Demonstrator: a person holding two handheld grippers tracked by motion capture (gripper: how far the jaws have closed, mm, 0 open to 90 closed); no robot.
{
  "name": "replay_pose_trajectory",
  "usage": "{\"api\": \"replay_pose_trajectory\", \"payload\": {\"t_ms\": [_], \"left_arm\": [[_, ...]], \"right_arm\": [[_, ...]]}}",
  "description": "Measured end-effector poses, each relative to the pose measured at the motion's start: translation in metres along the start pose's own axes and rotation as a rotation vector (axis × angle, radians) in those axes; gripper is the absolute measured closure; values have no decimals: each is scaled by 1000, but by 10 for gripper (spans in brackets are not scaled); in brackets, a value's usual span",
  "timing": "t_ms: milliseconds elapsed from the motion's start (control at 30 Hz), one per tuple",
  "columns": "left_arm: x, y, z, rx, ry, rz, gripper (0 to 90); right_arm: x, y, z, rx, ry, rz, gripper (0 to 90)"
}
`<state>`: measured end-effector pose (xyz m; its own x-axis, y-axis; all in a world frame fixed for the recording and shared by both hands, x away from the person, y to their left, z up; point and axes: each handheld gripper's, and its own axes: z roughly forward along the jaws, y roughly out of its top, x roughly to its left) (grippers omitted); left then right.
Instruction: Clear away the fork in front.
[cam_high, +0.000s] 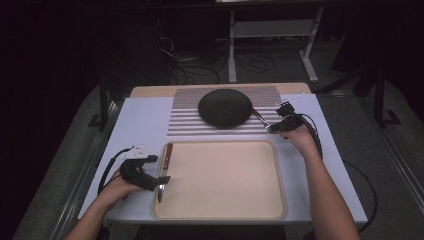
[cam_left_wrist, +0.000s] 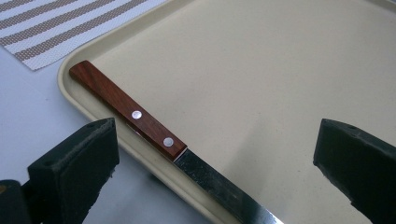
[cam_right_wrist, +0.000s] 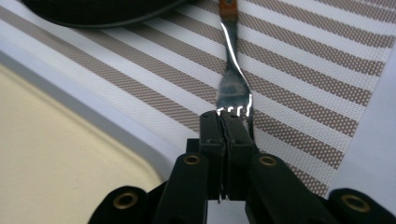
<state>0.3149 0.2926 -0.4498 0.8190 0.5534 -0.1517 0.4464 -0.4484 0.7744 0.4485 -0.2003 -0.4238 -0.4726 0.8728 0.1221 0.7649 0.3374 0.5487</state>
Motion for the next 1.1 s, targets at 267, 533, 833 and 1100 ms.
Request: {"api": "replay_pose_trajectory", "payload": {"t_ms": [267,533,833,1100], "left_arm": [[0,1,-2,-8,9,35,0],[-4,2,-2,-28,-9,59,0],[-9,6,-2,9,-5,42,0],[-7,7,-3,3,-5,36,0]], "right_arm": [[18,-22,-20,-84,39,-33,581],[39,-49,-33,-104,49,-79,364],[62,-86,-49,-145,78,-130,202],[76,-123,-49,-145,87,-150,76]]}}
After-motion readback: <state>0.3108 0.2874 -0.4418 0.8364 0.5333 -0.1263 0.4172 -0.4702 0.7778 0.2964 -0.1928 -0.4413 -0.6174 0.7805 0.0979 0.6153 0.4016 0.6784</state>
